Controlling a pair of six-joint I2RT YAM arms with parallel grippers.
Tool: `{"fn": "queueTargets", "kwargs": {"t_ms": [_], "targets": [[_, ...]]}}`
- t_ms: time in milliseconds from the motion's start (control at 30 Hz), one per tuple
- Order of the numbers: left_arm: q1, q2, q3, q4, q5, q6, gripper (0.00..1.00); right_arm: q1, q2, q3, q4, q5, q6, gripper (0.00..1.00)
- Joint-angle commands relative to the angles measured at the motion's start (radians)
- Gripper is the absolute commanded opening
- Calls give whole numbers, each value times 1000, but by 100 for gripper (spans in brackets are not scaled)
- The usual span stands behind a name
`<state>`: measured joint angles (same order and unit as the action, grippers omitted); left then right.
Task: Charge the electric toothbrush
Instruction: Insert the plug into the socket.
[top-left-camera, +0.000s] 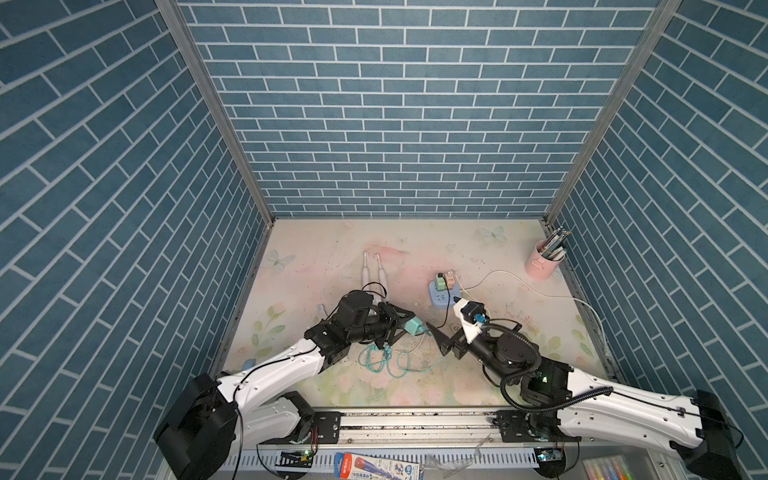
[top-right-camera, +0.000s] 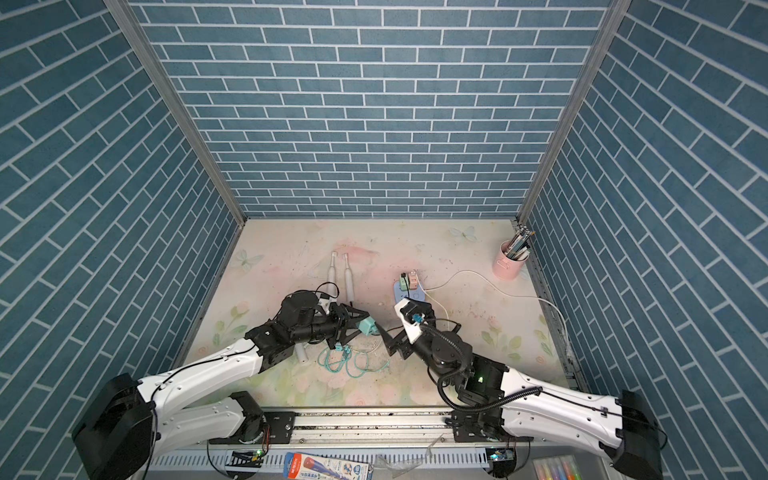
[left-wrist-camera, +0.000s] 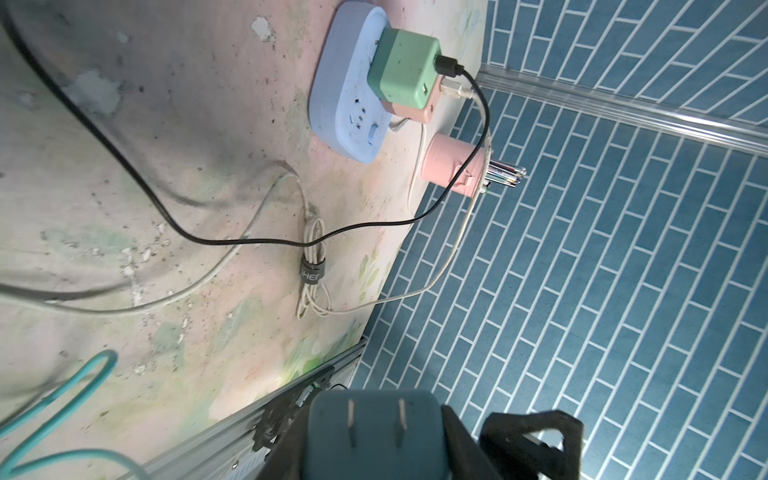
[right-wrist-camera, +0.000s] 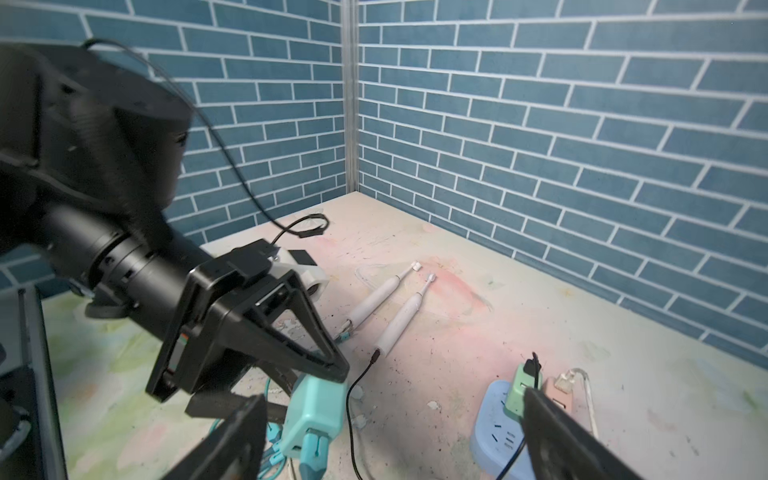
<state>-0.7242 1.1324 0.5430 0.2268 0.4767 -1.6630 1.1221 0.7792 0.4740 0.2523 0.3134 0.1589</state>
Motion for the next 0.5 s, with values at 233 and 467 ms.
{"fn": "queueTargets", "kwargs": {"t_ms": [233,467], "targets": [[5,-51,-63,182,-53,-88,0,-196,220,57,70,-531,348,86],[3,-60,-114,262,-87,-157,0,-193,325,-1,284,-565,349,75]]}}
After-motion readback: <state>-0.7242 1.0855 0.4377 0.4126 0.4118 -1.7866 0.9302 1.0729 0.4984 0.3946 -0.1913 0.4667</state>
